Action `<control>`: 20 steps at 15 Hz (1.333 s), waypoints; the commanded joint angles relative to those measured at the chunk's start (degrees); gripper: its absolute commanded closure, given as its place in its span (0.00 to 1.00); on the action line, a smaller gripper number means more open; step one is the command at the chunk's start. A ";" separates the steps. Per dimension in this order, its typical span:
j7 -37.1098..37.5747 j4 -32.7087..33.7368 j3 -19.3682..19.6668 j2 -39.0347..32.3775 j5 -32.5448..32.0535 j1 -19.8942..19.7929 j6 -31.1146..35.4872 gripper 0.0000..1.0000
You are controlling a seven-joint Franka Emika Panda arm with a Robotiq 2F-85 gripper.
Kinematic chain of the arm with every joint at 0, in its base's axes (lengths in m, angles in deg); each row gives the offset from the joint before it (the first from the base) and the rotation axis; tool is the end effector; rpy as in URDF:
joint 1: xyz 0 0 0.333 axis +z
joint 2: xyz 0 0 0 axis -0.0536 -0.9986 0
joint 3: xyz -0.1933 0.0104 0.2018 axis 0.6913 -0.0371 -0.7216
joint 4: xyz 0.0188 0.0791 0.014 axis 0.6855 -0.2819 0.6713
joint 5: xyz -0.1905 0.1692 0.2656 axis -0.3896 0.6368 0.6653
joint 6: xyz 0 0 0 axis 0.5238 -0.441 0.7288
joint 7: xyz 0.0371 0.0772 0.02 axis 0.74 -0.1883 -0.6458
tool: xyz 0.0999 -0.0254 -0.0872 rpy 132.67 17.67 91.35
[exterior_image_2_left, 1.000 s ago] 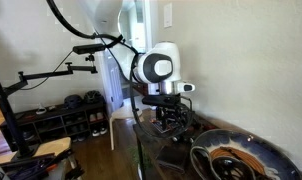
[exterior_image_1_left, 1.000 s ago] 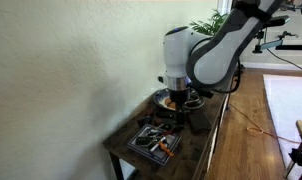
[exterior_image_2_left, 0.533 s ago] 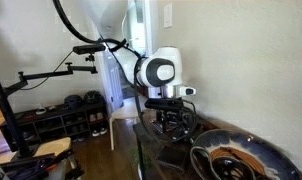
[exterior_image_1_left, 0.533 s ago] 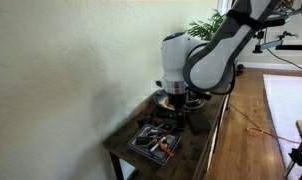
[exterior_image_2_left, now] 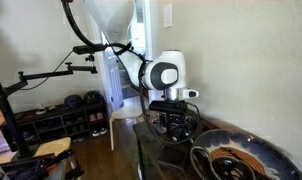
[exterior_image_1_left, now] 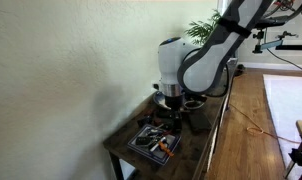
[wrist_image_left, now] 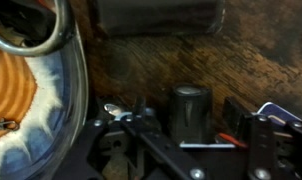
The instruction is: Pick up the black object and put it in the bowl
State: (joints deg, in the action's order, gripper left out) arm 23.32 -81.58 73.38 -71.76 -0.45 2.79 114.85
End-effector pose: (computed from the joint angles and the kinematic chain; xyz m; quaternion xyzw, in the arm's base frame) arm 0.5452 0.0225 0.1406 0.9618 0.2684 -0.0143 0.0520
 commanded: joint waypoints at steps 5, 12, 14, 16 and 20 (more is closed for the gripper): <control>-2.46 1.02 -1.14 -0.20 3.02 -2.05 0.02 0.76; -1.39 -1.69 -0.18 3.92 2.33 -1.40 0.54 0.83; -0.74 -2.76 0.30 6.26 1.48 -0.91 0.60 0.83; -0.14 -3.73 0.81 8.77 0.72 -0.55 0.86 0.83; 0.85 -4.61 2.06 12.75 -0.14 -0.60 0.76 0.83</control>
State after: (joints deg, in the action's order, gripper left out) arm 22.69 -82.33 74.17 -64.04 1.03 1.94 114.86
